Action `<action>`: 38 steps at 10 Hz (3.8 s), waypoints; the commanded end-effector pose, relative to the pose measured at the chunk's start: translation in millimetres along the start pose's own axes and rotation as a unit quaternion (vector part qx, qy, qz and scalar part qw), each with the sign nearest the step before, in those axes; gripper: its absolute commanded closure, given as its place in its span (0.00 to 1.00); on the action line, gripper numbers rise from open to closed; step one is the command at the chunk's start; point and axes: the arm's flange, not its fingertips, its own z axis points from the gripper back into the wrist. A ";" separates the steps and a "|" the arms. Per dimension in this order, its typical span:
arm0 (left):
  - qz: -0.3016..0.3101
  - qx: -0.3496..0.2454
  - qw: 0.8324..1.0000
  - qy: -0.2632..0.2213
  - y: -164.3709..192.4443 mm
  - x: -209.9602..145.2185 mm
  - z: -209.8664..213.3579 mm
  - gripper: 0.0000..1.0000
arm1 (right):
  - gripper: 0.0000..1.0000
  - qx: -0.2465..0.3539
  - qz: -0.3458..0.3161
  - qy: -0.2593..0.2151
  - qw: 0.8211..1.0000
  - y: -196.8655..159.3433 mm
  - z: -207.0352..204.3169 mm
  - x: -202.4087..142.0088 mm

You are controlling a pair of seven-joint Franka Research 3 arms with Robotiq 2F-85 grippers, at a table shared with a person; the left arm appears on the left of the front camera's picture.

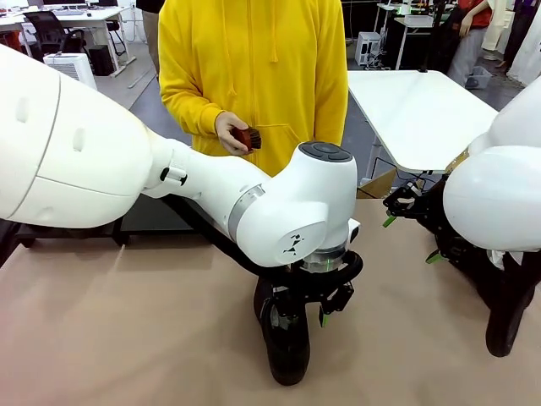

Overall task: Organize the shoes by placing them on the stand.
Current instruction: Place the Shoe from the middle of the table onto the Shoes Stand.

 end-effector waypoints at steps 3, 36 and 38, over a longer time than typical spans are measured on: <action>-0.004 0.004 1.000 0.005 7.0 -2.8 -4.5 1.00 | 0.00 0.003 0.011 -0.006 1.000 -0.4 0.0 2.4; 0.001 0.060 0.970 -0.237 311.5 241.2 123.9 1.00 | 0.00 0.003 0.011 -0.006 1.000 -0.4 0.0 2.4; -0.002 0.078 0.969 -0.236 313.5 244.5 116.3 1.00 | 0.00 0.003 0.011 -0.006 1.000 -0.4 0.0 2.4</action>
